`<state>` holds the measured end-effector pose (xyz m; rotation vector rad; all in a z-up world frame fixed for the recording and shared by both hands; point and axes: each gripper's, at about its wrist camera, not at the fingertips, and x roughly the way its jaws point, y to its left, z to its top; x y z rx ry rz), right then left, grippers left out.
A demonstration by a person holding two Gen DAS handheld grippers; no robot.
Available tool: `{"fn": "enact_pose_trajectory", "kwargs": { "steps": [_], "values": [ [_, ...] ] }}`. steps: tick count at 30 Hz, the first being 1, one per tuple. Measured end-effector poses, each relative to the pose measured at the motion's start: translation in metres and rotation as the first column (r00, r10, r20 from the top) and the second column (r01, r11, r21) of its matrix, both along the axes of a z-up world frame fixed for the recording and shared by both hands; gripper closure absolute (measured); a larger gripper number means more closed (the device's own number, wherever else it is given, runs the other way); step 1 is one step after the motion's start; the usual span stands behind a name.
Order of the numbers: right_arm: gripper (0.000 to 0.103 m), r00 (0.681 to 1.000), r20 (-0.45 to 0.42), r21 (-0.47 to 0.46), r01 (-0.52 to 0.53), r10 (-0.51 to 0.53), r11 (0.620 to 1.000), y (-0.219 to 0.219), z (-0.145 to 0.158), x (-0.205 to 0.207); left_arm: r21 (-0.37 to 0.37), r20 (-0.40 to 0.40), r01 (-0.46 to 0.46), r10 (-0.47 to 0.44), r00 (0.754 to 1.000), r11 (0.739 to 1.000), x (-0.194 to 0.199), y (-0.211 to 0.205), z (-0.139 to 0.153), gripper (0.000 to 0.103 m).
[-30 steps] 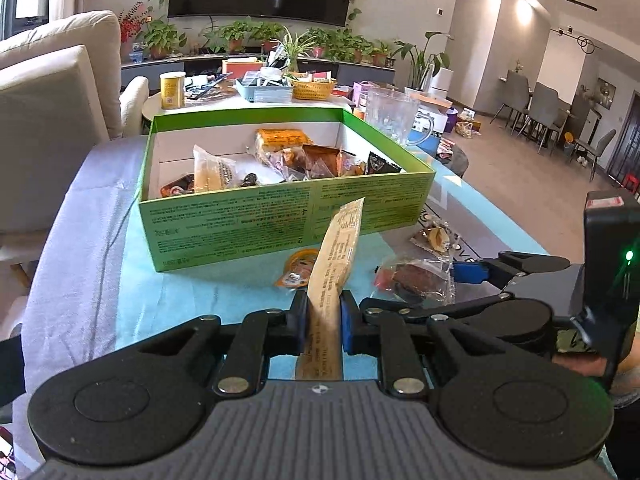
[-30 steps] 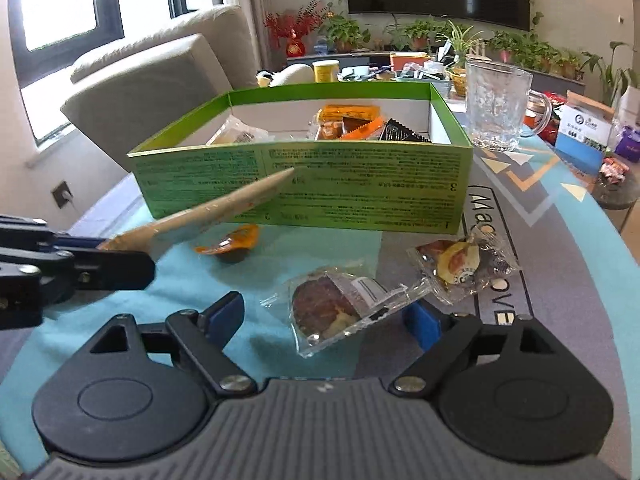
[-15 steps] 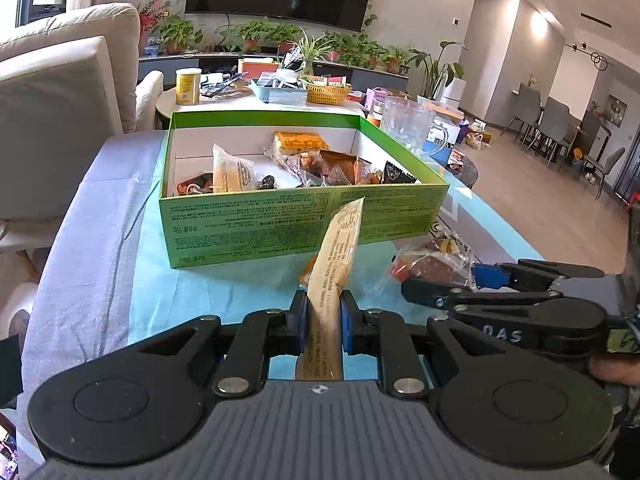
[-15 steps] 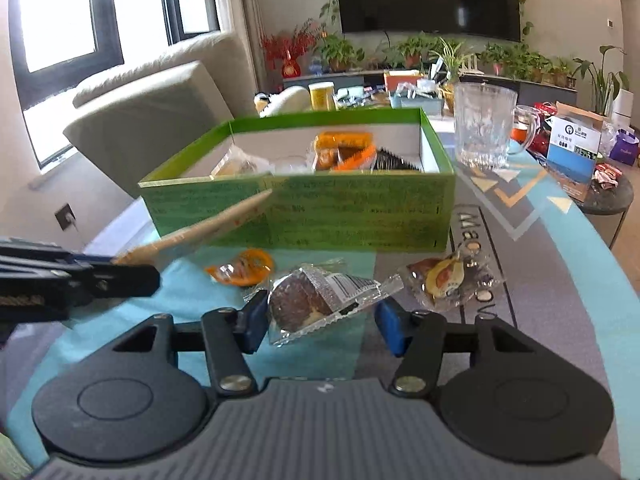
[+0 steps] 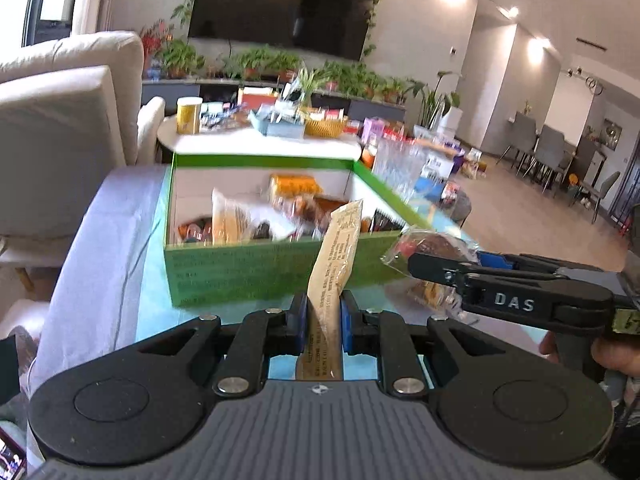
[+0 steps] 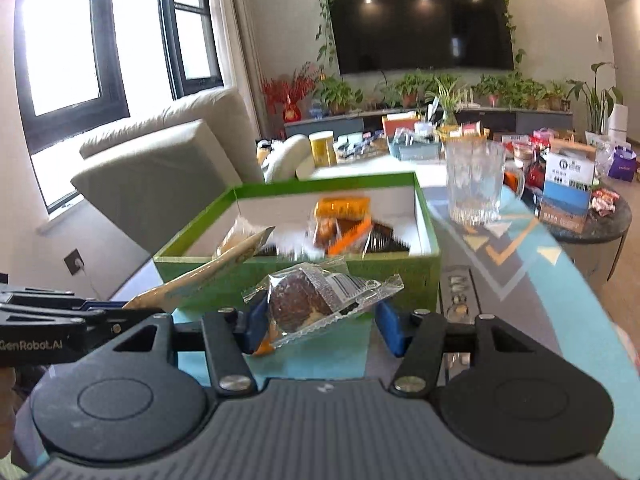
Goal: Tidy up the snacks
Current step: 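Carry both bags into the box and open both tools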
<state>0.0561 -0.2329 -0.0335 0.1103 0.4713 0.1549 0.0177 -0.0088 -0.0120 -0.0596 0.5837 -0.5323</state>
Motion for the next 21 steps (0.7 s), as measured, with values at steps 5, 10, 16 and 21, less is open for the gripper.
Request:
{"fn": "enact_pose_trajectory", "kwargs": {
  "steps": [5,10,16,21],
  "values": [
    [0.043,0.999,0.045,0.001,-0.006,0.006,1.000,-0.001,0.012,0.011,0.025,0.069,-0.044,0.042,0.997,0.999,0.015,-0.007,0.015,0.088],
    [0.043,0.998,0.068,0.004,-0.011,0.011,1.000,0.000,0.022,0.025,0.004,0.067,-0.116,0.115,0.991,0.993,0.053,-0.015,0.023,0.088],
    [0.043,0.997,0.071,0.009,-0.002,0.001,1.000,-0.001,0.024,0.040,-0.025,0.034,-0.157,0.157,0.987,0.987,0.089,-0.025,0.020,0.088],
    [0.043,0.998,0.059,0.020,0.023,-0.024,1.000,-0.005,0.021,0.057,-0.024,0.030,-0.159,0.159,0.987,0.987,0.103,-0.027,0.014,0.088]
  ]
}}
